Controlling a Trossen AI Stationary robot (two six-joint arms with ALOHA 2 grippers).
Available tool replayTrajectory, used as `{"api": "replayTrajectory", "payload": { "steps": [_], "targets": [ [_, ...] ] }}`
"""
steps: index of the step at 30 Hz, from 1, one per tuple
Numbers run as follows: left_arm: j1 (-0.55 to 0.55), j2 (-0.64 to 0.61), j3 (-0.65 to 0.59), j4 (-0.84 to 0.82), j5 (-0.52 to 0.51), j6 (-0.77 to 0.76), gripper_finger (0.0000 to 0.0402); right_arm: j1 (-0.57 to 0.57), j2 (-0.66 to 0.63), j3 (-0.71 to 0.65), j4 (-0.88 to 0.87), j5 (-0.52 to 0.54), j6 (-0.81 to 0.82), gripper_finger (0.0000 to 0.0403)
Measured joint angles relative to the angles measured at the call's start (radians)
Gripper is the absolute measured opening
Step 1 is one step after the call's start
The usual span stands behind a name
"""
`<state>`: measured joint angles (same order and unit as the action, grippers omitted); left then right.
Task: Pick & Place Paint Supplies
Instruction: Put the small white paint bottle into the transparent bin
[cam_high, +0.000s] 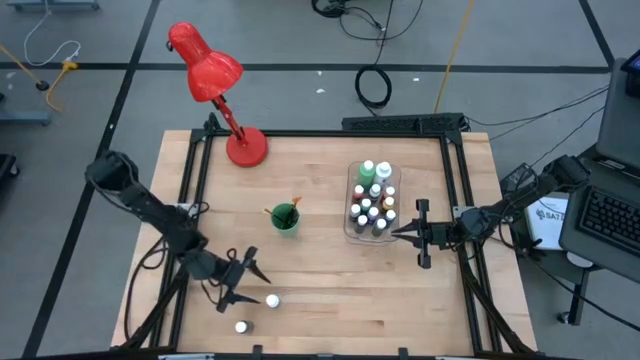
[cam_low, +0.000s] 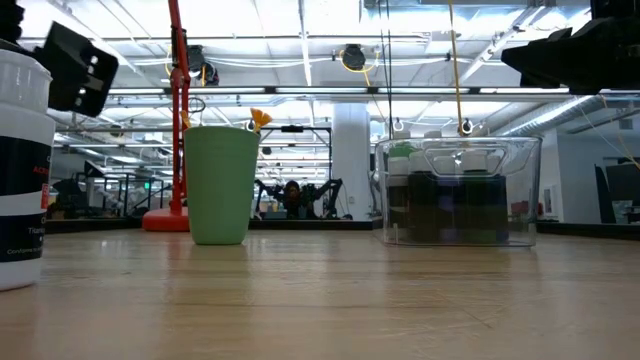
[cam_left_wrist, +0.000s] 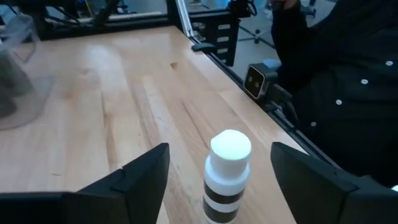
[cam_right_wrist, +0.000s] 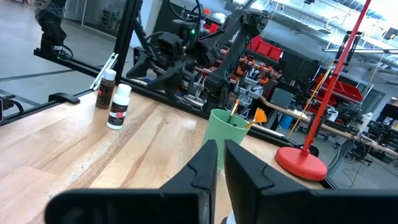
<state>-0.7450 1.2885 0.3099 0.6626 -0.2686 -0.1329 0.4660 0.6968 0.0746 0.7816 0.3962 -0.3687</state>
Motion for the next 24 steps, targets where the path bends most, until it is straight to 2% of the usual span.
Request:
{"api": "replayTrajectory", "payload": {
  "steps": [4, 10, 16, 24],
  "targets": [
    [0.031, 0.015, 0.000, 0.007, 0.069, -0.001, 0.0287, 0.000, 0.000, 0.000, 0.000, 0.000, 0.000, 0.0022],
    [0.060, 0.086, 0.014, 0.076, 0.142, -0.009, 0.0270, 0.000, 0.000, 0.000, 0.000, 0.000, -0.001, 0.0022],
    [0.077, 0.156, 0.062, 0.071, 0.189, -0.006, 0.0263, 0.000, 0.000, 0.000, 0.000, 0.000, 0.005, 0.0022],
    [0.099, 0.166, 0.076, 0.056, 0.199, -0.005, 0.0266, 0.000, 0.000, 0.000, 0.000, 0.000, 0.005, 0.0022]
  ]
}}
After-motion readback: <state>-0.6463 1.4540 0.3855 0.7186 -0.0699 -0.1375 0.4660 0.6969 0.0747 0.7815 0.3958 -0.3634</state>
